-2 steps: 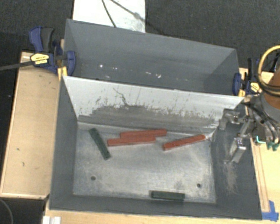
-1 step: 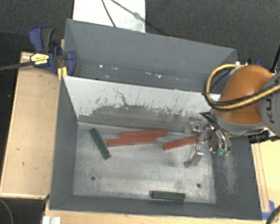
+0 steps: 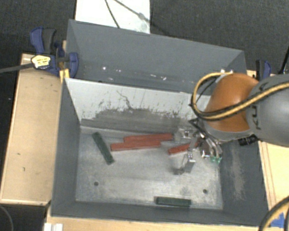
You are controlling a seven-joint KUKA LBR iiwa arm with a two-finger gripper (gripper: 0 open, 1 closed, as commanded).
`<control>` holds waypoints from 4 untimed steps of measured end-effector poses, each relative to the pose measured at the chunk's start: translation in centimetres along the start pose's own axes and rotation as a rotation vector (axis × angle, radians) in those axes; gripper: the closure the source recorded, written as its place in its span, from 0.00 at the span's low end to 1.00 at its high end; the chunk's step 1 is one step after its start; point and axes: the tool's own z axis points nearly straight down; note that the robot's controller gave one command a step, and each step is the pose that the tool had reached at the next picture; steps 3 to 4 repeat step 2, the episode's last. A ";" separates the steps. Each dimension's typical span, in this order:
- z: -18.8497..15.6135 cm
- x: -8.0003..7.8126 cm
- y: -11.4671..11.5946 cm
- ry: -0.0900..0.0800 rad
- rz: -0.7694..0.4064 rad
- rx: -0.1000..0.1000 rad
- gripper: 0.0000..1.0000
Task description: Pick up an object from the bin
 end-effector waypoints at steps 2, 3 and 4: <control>-14.7 0.8 -1.2 -0.011 -0.388 0.005 1.00; -14.7 0.8 -1.2 -0.011 -0.388 0.005 1.00; -14.7 0.8 -1.2 -0.011 -0.388 0.005 1.00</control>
Offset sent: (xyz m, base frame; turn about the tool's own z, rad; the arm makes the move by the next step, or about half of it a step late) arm 0.0000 0.0000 0.0000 0.0000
